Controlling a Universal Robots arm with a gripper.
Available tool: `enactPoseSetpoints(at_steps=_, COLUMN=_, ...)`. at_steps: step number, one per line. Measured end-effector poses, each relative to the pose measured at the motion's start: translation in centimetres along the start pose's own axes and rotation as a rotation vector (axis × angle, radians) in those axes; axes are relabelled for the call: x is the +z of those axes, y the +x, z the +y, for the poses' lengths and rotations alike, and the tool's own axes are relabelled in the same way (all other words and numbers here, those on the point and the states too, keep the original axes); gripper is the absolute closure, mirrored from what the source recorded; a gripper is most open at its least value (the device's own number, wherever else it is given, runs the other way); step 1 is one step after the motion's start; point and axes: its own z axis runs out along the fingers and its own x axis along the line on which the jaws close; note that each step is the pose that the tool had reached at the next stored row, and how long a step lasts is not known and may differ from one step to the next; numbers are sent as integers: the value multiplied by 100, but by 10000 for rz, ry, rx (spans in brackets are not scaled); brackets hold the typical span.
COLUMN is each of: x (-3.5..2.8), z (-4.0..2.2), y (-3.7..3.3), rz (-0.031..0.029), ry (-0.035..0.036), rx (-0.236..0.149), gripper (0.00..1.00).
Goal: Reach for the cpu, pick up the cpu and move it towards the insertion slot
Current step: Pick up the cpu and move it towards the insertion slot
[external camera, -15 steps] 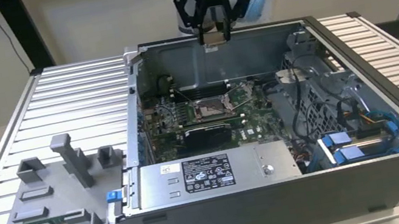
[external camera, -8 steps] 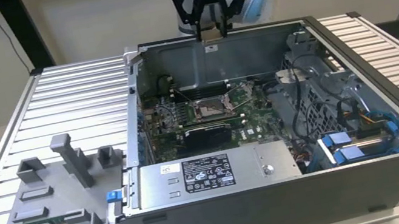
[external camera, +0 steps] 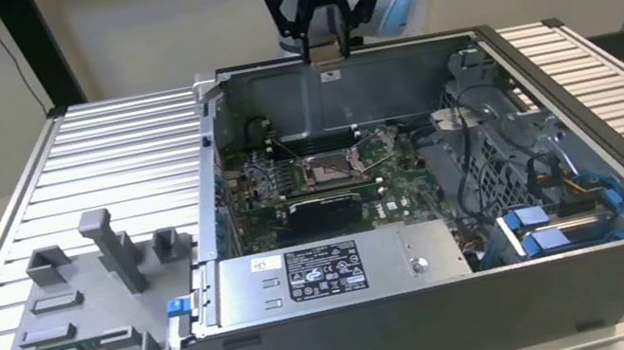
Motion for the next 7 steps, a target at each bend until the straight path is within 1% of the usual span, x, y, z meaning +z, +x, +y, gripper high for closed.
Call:
enactPoseSetpoints(at_steps=1, x=1, z=0, y=10, rz=0, ry=0, rx=3, gripper=100)
enactPoseSetpoints(at_steps=7, x=1, z=0, y=16, rz=0, ry=1, rx=3, gripper=100)
